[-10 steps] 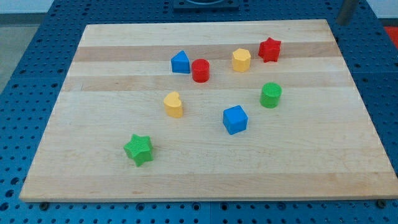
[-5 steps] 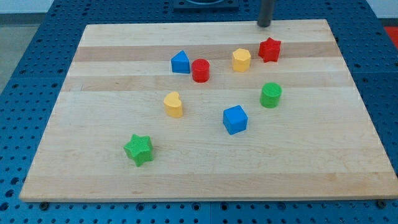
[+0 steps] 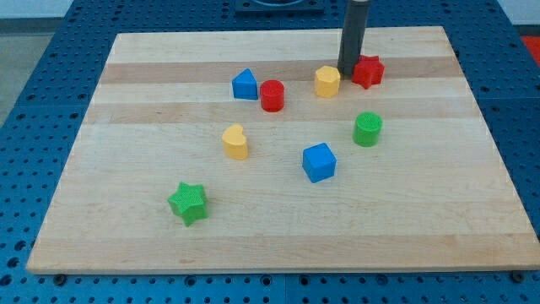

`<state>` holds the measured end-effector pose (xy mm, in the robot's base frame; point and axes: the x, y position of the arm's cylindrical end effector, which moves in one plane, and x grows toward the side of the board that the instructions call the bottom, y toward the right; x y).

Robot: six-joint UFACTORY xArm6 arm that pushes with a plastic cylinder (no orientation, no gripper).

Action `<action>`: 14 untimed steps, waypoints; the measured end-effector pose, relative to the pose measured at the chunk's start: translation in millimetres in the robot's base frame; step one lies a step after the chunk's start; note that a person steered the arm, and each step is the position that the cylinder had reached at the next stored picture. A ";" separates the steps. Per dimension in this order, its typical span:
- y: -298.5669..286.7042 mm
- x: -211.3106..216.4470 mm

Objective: Move red star towards top right

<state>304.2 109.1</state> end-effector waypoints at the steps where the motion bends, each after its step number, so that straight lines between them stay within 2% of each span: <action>1: 1.6 18.6; 2: 12.8 39.6; 3: 43.6 37.0; 4: 71.7 11.0; 5: 79.2 6.2; 6: 92.0 47.0; 7: 106.0 28.3; 10: 102.6 -8.0; 12: 60.7 -17.3; 14: 55.7 -31.8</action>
